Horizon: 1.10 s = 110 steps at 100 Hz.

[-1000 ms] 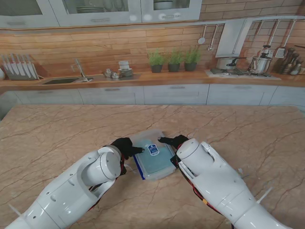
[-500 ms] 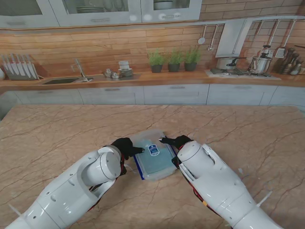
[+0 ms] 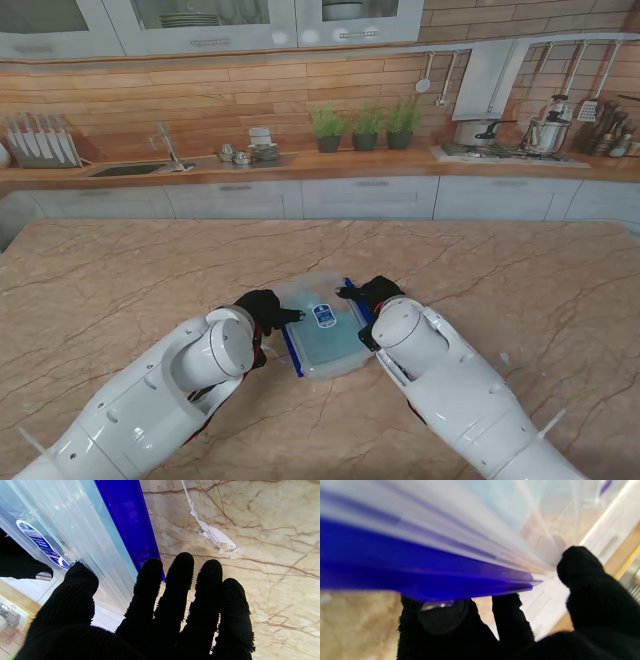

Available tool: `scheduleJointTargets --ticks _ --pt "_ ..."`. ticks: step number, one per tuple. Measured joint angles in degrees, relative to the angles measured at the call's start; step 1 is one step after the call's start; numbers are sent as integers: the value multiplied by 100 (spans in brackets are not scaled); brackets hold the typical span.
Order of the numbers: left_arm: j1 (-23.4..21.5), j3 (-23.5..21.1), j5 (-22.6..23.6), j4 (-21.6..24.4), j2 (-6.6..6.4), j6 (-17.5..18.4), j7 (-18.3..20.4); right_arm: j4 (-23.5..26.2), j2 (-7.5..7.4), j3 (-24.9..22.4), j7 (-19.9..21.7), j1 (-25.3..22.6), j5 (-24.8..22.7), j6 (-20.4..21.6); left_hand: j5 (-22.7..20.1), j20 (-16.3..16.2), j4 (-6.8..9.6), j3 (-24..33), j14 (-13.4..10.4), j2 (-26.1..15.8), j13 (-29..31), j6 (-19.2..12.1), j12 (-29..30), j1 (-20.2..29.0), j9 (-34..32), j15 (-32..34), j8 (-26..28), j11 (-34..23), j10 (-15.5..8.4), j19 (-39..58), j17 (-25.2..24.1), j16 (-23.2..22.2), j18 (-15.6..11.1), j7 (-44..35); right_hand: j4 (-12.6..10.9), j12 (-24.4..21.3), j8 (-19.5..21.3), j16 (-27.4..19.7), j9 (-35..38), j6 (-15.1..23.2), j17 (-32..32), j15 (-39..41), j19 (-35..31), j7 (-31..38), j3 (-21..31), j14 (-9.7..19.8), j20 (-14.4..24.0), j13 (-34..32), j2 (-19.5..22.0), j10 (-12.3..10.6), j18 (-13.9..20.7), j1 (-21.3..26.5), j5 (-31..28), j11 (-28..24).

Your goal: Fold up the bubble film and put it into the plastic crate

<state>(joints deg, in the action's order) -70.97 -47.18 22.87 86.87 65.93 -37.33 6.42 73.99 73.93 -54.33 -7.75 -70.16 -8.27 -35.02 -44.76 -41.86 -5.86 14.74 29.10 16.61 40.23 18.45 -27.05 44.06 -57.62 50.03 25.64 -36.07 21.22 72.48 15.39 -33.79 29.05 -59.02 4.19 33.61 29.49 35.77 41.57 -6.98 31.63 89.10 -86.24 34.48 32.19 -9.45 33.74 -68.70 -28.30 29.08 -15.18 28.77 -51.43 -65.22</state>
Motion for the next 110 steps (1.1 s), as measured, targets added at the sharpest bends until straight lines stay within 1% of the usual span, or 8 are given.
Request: scheduleJointTargets --ticks 8,29,45,58,64,82,97,110 --pt "-38 -40 -34 7 5 37 -18 45 -160 168 254 20 -658 280 0 0 0 0 0 -15 0 0 0 0 0 0 0 0 0 0 -4 0 0 0 4 -101 -40 4 147 48 -37 -148 22 110 -53 -175 3 62 250 -13 -134 -55 -170 136" --pt "-191 -162 -143 46 14 242 -123 55 -452 492 320 53 -1511 967 0 0 24 1 0 -63 0 72 0 5 0 0 8 0 0 0 -5 0 0 1 4 -371 -83 105 813 33 -101 -409 93 333 -50 -461 134 118 656 -304 -290 -52 -495 378" --pt "-280 -201 -342 72 18 399 -281 44 -589 745 397 193 -1700 1242 -1 0 29 19 0 -69 0 500 0 260 -1 0 11 0 39 0 -5 0 -1 2 -7 -375 -331 155 1174 -718 174 -410 94 672 453 -466 164 -126 709 -381 -293 64 -528 380" --pt "-289 -150 -393 42 39 469 -472 -17 -635 939 362 321 -1762 1433 -17 0 29 103 0 -69 0 771 0 360 -4 0 -111 0 203 0 -5 0 -1 -69 -18 -376 -545 218 1453 -1385 509 -260 73 897 1057 -460 208 -382 679 -377 -296 113 -629 381" --pt "-268 -119 -407 15 48 481 -515 -29 -660 1022 362 365 -1943 1514 -18 0 29 134 0 -68 0 841 0 359 -4 0 -190 0 250 0 -5 0 -1 -143 -140 -376 -610 366 1551 -1402 717 -56 22 1015 1263 -415 208 -471 679 -368 -304 113 -743 384" --pt "-205 -75 -493 -83 88 512 -617 58 -721 1097 476 410 -2103 1514 -22 0 29 198 0 -50 0 898 1 360 -6 0 -203 0 300 0 -5 1 -1 -157 -140 -362 -842 847 1805 -1663 1251 420 -127 1016 1543 -285 144 -635 625 -201 -280 178 -905 560" --pt "-254 -127 -521 -128 144 611 -736 154 -737 1054 503 367 -2170 1374 -6 0 26 211 0 -47 -61 904 18 372 26 -40 -274 0 315 0 -89 5 -1 -70 -140 -356 -869 960 1942 -1540 1441 475 -161 1024 1577 -230 35 -704 418 -241 -272 180 -1063 616" --pt "-377 -153 -238 -143 240 673 -1068 139 -532 808 -21 154 -1966 991 117 5 24 171 0 -49 -183 558 72 375 185 -92 -347 47 167 0 -209 8 -9 532 -141 -356 -918 981 1973 -1091 1492 477 -218 1254 1493 -147 -12 -706 157 -330 -254 308 -1202 616"
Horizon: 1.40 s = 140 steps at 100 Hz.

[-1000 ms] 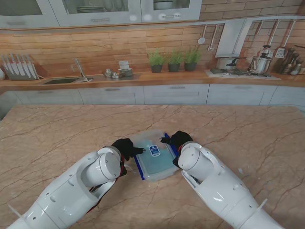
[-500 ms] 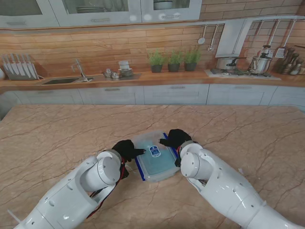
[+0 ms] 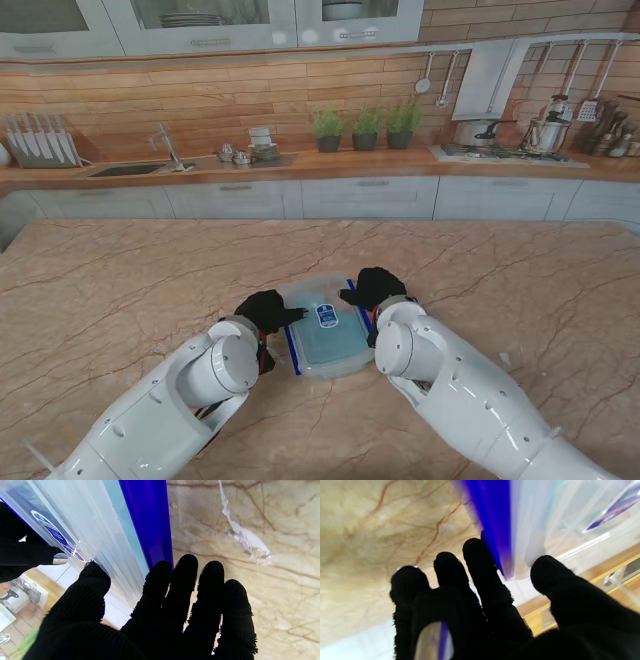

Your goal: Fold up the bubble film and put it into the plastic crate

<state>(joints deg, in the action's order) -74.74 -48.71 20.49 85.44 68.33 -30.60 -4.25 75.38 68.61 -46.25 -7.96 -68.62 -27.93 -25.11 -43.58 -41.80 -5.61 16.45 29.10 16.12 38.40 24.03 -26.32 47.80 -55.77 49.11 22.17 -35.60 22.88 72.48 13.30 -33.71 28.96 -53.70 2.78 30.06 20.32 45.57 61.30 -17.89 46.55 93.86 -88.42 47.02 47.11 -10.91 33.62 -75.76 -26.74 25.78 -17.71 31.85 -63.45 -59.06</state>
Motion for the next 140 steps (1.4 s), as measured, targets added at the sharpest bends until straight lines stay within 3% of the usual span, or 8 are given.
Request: scheduleJointTargets --ticks 11,26,61,79,99,118,125,140 --pt "-82 -59 6 -52 105 39 -276 -38 133 -132 -172 -80 315 -184 251 77 203 -248 13 -404 -342 -57 77 22 402 -122 65 237 -1 -88 -236 2 -12 794 2 0 83 54 3 -17 13 0 -48 165 -74 2 -100 0 5 -4 0 -4 -30 0" --pt "-207 -242 -311 -96 237 207 -722 -205 261 -182 -524 -80 302 -280 946 154 206 -754 54 -719 -706 -470 291 36 1201 -330 -3 658 -1 -230 -540 32 -46 1652 3 1 36 62 3 289 66 2 -63 181 -256 10 -101 0 5 -10 0 -8 -54 0" --pt "-309 -428 -367 -49 272 168 -750 -450 527 -339 -974 -73 761 -434 2207 676 206 -1552 47 -1161 -1659 -734 615 37 2314 -1220 -353 1202 -1 -883 -1172 366 -299 2613 6 1 173 86 4 329 66 3 -92 183 -394 15 -132 0 -44 -15 0 -13 -54 0" --pt "-276 -495 -1264 -190 446 23 -975 -453 544 -352 -983 -77 812 -425 2562 855 206 -1630 -91 -1385 -1759 -654 750 35 2424 -1637 -439 1374 134 -1028 -1237 815 -434 2732 6 5 249 87 4 341 -3 3 -132 151 -463 18 -181 0 -45 -17 0 -13 -54 0" --pt "-168 -587 -2268 -318 690 -132 -1180 -439 552 -399 -999 -107 848 -410 2570 870 206 -1630 -783 -1385 -1942 -442 902 73 2816 -1529 -566 1551 245 -1036 -1107 815 -567 2769 6 8 259 87 5 348 -68 3 -138 81 -465 19 -183 0 -47 -19 -2 -13 -54 0" --pt "-107 -620 -2817 -467 965 -219 -1529 -402 527 -418 -900 -111 858 -397 3032 873 206 -1630 -1070 -1452 -2109 -298 1031 66 3591 -1316 -727 1757 322 -1031 -1050 806 -639 3220 6 10 380 87 5 349 -70 3 -138 72 -470 20 -183 0 -41 -20 -3 -9 -54 0" --pt "-80 -653 -3014 -468 966 -270 -1336 -397 509 -427 -864 -106 857 -392 3284 874 206 -1631 -1296 -1450 -2233 -262 1038 83 3754 -1228 -757 1757 234 -1037 -1062 799 -633 3442 6 10 389 86 5 348 -70 3 -138 112 -470 20 -183 0 -40 -20 -3 -9 -57 0" --pt "-76 -900 -4395 -431 1002 -277 -1398 -392 486 -445 -848 -100 881 -387 3579 1105 307 -1631 -1249 -1450 -2638 -384 1282 85 4409 -1208 -875 2038 -228 -1154 -1361 787 -656 3543 -20 47 390 72 5 45 -71 3 -138 99 -429 21 -183 0 10 -20 -4 74 -57 0"
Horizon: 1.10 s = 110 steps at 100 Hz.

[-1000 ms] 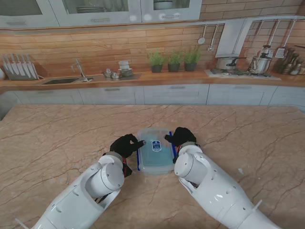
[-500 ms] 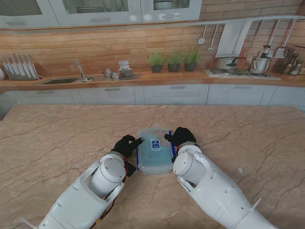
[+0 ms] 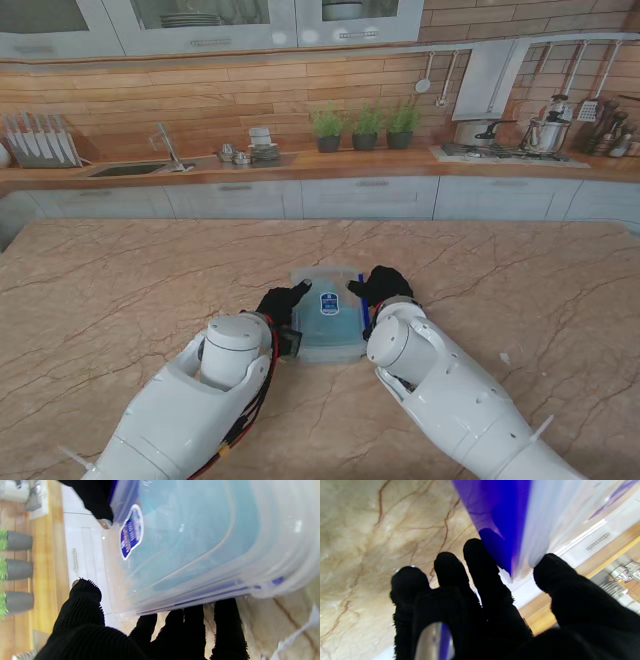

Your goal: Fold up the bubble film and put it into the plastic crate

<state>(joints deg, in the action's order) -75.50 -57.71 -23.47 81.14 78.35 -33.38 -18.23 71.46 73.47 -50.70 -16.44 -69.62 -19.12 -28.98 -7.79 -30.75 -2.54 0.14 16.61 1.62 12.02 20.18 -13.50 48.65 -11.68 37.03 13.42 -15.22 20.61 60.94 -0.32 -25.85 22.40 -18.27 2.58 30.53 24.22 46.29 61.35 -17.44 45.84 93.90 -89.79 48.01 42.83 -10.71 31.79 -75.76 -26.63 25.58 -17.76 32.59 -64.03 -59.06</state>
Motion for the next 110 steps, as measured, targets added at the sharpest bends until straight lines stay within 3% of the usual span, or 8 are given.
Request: scheduleJointTargets --ticks 12,28,39,50,66,83,94,110 --pt "-83 -150 -470 56 30 34 -47 -2 -23 -17 -5 11 14 -14 -27 4 115 88 100 22 -76 -271 157 231 105 -4 -213 273 -275 105 -146 -79 -167 321 0 1 -4 -6 0 -53 -8 0 0 -73 1 1 0 0 -33 -1 0 47 8 0" --pt "-138 -42 157 46 92 75 -110 2 -19 -13 -3 14 25 -38 -53 -308 228 428 405 418 209 -341 34 231 28 466 -254 64 -245 701 11 -601 -194 458 9 2 -4 -8 0 -6 -65 0 0 -83 -15 1 0 0 -49 -1 0 47 8 0" --pt "-157 -74 235 49 122 -4 -152 12 -10 -11 -2 11 30 -65 -157 -495 228 1275 750 896 348 -342 -38 174 21 821 -413 -121 -399 853 121 -1028 -346 989 11 2 -6 -9 0 7 -91 0 0 -93 -17 1 0 0 -50 -1 0 47 8 0" --pt "-176 -85 393 32 224 -66 -727 26 1 -11 -6 3 39 -87 -147 -1257 237 2402 845 1398 687 -343 -120 -169 15 1522 -432 -255 -357 941 335 -1712 -134 1454 13 2 -9 -12 0 19 -135 0 0 -96 -18 1 0 0 -50 -1 0 47 8 0" --pt "-188 -212 419 2 291 -148 -768 44 9 -11 -11 -6 40 -126 -115 -2712 236 3108 762 1828 1407 -273 -398 -241 30 2561 -434 -854 -377 1303 954 -2733 -81 1691 14 2 -32 -24 0 37 -154 0 0 -102 -29 1 0 0 -50 -1 0 42 10 0" --pt "-176 -254 373 -7 285 -234 -686 53 10 -9 -5 -10 39 -143 -166 -3075 222 3214 634 1892 1777 -32 -688 -293 -246 3022 -438 -1337 -363 1512 1274 -3069 -66 1702 16 2 -14 -79 0 44 -207 0 -1 -109 -32 1 -1 0 -50 -1 0 40 10 0" --pt "-172 -324 320 38 236 -381 -362 54 11 -9 -5 -10 40 -146 -781 -3273 235 3227 620 1889 2029 232 -818 -296 -782 3146 -434 -1512 -306 1596 1443 -3220 -2 1545 16 2 -14 -81 0 45 -213 0 -1 -121 -42 1 -1 0 -50 -1 0 38 20 0" --pt "-148 -286 484 56 89 -428 81 57 13 -12 -7 -11 43 -156 -2376 -3351 192 2935 767 1880 2453 300 -1030 -303 -1989 3167 604 -1573 148 1603 1682 -3263 266 -1064 16 2 -14 -87 0 57 -267 0 -1 -124 -75 1 -1 0 -50 -1 0 38 21 0"
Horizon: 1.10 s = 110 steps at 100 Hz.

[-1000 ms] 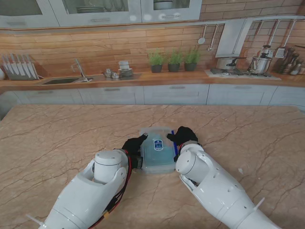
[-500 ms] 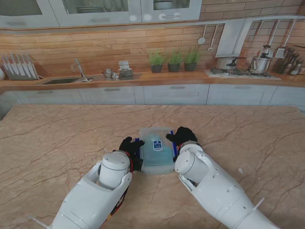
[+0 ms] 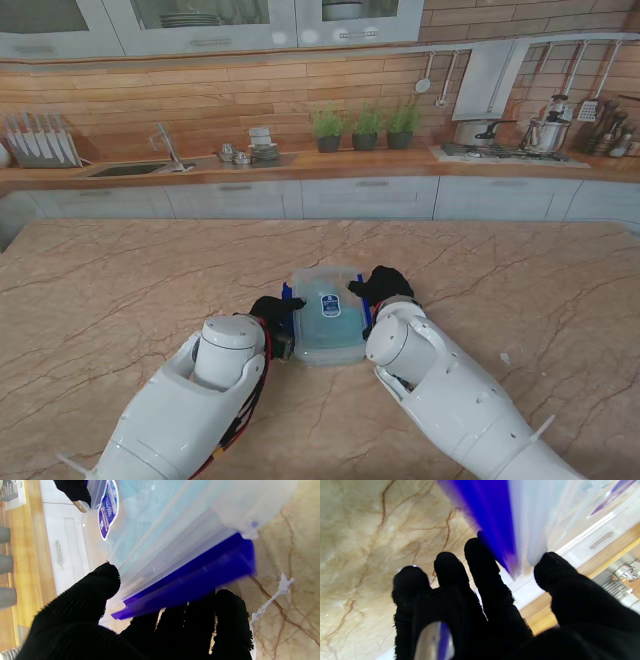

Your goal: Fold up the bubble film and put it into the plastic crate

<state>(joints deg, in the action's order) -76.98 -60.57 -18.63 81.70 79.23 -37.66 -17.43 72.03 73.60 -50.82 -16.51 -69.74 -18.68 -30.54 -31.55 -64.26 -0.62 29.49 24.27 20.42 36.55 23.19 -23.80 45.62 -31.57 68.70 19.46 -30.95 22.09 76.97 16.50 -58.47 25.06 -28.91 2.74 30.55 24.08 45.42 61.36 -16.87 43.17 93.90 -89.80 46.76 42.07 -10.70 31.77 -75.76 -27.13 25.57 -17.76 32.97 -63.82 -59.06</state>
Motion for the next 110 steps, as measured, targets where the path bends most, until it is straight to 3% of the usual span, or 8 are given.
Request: scheduleJointTargets --ticks 5,7,16,32,50,63,90,110 --pt "0 23 100 0 -38 12 32 3 0 -2 0 -2 1 -4 -259 38 -69 -217 91 0 0 0 -36 7 -155 -59 166 -30 18 0 0 55 48 -460 0 0 0 -64 0 31 -13 0 0 -7 -17 0 -1 0 0 0 0 0 1 0" --pt "0 30 129 0 -48 20 31 3 0 -3 0 -2 1 -4 -377 51 -197 -262 144 6 2 0 -36 20 -249 -66 182 -30 26 0 1 67 96 -650 0 0 0 -64 0 32 -13 0 0 -9 -17 0 -1 0 0 0 0 -1 1 0" --pt "0 122 445 2 -105 72 63 8 -1 0 1 -3 1 -4 -725 74 -198 -754 215 -32 93 -17 -54 158 -491 -83 343 -65 76 0 98 180 171 -1545 0 -1 0 -65 0 32 -16 -3 0 -29 -17 0 -2 0 0 0 -1 -1 1 0" --pt "81 446 1838 96 -448 154 980 76 -43 14 75 -24 -41 -3 -560 396 -323 -1470 271 -501 207 21 -314 140 -732 -275 1327 -262 183 -13 186 518 223 -2980 0 -16 0 -66 0 32 -21 -55 0 -116 -20 0 -2 0 45 0 -1 -1 5 0" --pt "82 643 1886 165 -647 376 974 246 -131 47 204 -113 -143 19 -560 582 -324 -1348 369 -501 271 332 -970 111 -994 -324 2286 -780 165 -17 224 687 357 -3110 0 -61 12 -67 0 -135 -44 -63 0 -139 -11 -4 -3 0 263 0 -2 11 72 1" --pt "232 1031 2980 264 -814 183 1334 390 -198 69 299 -170 -143 40 -702 572 -324 -1336 356 -777 668 338 -1647 -232 -1325 90 2982 -1361 165 139 667 679 401 -3479 -140 -194 272 -73 1 -420 -68 -70 0 -462 5 -78 -4 3 298 47 -39 74 73 55" --pt "530 1453 3545 164 -875 11 1232 655 -343 100 566 -224 26 47 -780 580 -333 -602 321 -739 820 566 -2008 -535 -1444 237 3127 -1556 267 220 901 678 417 -3483 -255 -566 663 -56 97 -942 51 -78 0 -940 2 -427 -6 -2 403 407 -260 176 74 408" --pt "663 1628 3944 172 -997 10 1446 592 -305 202 431 -130 356 4 -787 713 -339 -406 321 -878 813 719 -2017 -619 -1444 159 3186 -1557 406 222 811 686 422 -3483 -244 -696 679 -49 129 -1108 63 -149 0 -974 -103 -538 -7 -10 407 571 -342 317 66 552"
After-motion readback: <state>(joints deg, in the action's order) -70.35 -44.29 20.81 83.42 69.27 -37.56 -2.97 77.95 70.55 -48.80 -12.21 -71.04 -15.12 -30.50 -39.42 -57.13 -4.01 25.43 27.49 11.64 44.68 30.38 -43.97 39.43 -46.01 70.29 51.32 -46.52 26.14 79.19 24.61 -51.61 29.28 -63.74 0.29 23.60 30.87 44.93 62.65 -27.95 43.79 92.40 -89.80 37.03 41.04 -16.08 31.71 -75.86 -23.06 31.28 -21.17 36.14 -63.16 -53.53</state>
